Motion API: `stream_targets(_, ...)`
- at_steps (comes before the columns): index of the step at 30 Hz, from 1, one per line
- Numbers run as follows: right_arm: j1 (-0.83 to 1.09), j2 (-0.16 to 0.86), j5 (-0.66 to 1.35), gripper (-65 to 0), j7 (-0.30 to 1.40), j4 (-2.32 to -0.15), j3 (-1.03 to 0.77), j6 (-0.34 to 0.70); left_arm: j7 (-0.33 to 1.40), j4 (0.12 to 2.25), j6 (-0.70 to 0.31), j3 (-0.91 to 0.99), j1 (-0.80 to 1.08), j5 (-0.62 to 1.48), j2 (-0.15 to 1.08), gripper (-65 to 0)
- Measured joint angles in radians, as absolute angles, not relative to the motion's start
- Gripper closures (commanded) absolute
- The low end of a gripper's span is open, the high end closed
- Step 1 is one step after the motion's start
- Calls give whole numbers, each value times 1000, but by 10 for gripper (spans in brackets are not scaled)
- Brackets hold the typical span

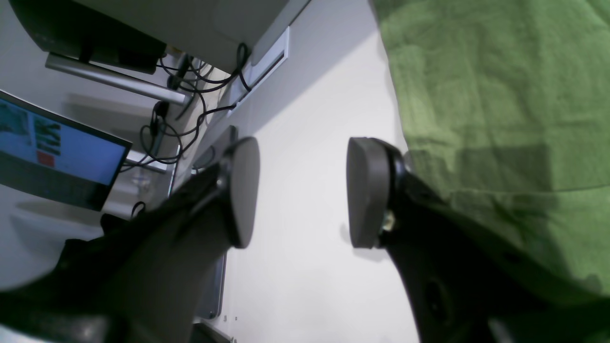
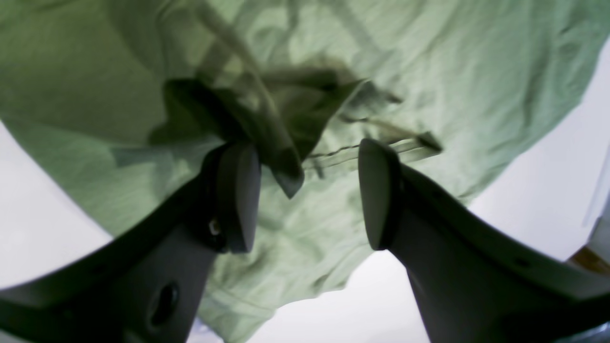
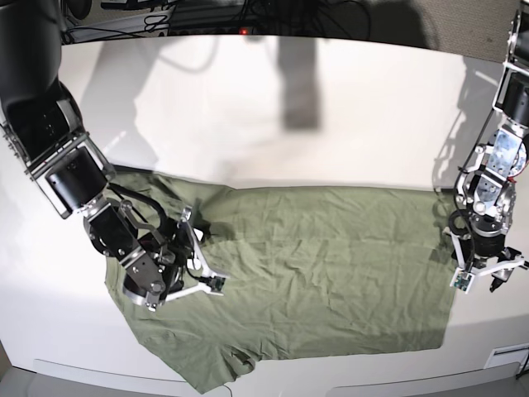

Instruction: Fold the T-shirt properly

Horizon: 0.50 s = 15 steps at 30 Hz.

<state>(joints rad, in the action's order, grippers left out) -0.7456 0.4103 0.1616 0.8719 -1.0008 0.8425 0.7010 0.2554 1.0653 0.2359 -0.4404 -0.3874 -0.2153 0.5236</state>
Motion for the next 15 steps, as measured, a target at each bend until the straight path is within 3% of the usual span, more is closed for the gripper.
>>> stream_targets(15, -748, 410, 162, -329, 890, -930, 880, 701, 255, 1065, 236, -440, -387, -216, 524, -292)
